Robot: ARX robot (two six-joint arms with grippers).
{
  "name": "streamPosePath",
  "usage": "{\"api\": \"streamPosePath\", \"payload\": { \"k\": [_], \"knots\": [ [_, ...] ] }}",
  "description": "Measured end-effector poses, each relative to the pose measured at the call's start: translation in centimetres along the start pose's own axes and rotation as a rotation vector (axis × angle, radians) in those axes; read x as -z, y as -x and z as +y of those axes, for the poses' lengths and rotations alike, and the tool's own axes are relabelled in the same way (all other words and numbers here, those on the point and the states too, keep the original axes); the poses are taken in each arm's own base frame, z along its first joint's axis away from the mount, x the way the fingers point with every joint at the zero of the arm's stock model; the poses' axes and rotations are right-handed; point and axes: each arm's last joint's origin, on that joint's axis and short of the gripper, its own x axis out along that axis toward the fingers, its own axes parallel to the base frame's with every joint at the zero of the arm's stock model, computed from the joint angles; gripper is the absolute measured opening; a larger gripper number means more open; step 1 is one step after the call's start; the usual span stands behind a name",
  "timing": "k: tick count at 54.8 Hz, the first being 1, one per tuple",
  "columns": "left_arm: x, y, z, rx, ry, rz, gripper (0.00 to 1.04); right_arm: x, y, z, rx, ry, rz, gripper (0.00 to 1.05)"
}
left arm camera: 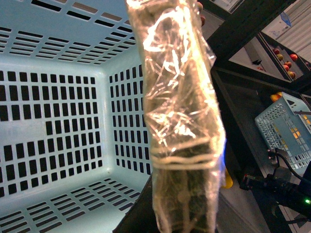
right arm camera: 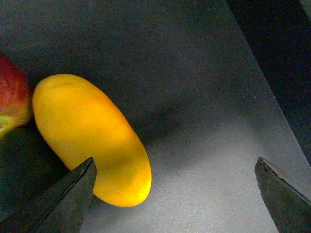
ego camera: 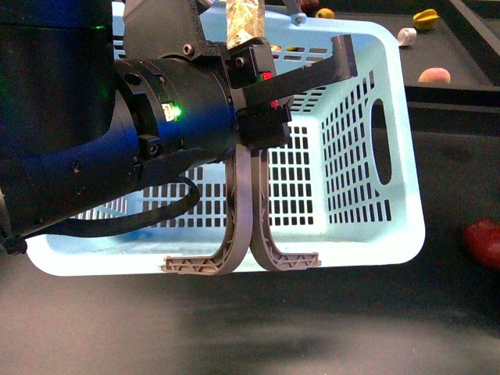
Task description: Pick mango with right arm and hold basket with left
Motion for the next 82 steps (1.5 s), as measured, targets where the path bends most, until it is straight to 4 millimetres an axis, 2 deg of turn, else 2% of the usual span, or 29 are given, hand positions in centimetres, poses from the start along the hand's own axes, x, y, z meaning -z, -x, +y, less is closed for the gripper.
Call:
{"api": "streamPosePath", "payload": {
  "k": [21,43,54,65,82],
  "knots": [
    [0.0,0.0,0.0,-0.002,0.0,-0.001,0.06,0.0,-2.4,0.6,0.02,-0.021,0.024,0.97],
    [0.0,0.0,0.0,-0.001,0.0,-0.001,0.06,-0.4,-2.5,3.7,-0.119,-0.004,0.008,0.97],
    [0.0,0.0,0.0,-0.001,0.0,-0.001,0.06,0.2,-2.7,4.4,-0.132,0.02,0.047,0.97],
    [0.0,0.0,0.0,-0.001,0.0,-0.001,0.06,1.1,-3.5,4.6,-0.117,0.036,0.09,0.97],
    [0.0,0.0,0.0,-0.001,0.0,-0.001,0.06,1.1,-4.2,3.7,-0.099,-0.015,0.117,0.97]
  ]
}}
